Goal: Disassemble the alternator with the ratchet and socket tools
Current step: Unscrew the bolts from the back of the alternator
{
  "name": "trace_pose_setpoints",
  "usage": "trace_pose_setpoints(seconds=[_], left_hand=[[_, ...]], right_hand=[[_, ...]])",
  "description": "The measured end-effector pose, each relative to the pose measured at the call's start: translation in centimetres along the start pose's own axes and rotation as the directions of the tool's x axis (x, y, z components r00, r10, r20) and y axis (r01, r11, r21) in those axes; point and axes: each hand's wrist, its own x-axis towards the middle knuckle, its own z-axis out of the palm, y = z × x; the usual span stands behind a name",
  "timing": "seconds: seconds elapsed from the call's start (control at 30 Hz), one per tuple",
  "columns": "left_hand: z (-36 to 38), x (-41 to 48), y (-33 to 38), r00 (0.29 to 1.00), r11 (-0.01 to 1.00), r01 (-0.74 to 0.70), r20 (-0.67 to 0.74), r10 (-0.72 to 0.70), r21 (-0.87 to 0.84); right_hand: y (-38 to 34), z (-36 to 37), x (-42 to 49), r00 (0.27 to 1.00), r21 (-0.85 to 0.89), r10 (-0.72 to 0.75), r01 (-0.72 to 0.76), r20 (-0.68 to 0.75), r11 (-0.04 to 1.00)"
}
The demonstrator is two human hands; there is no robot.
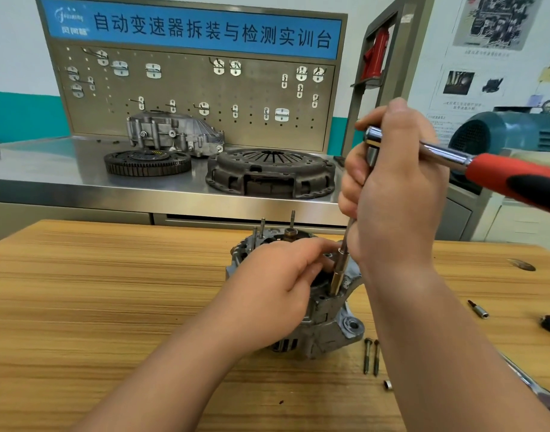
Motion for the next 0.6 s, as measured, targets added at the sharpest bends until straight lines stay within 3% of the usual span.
trace_pose_setpoints(seconds=[0.1, 0.27, 0.6], left_hand=[[0.4, 0.0, 0.1, 1.000, 1.000, -0.007, 0.000, 0.007, 0.015], [0.9, -0.2, 0.3, 0.992, 0.998, -0.054, -0.115, 0.057, 0.032], [2.2, 0.1, 0.2, 0.956, 0.981, -0.128, -0.245, 0.162, 0.147]], right_hand=[[0.0, 0.1, 0.1, 0.998, 0.017, 0.032, -0.033, 0.049, 0.999], [-0.2, -0.7, 1.6, 0.966, 0.182, 0.233, -0.251, 0.116, 0.951], [0.0, -1.0, 2.8, 0.937, 0.254, 0.246, -0.308, 0.247, 0.917]])
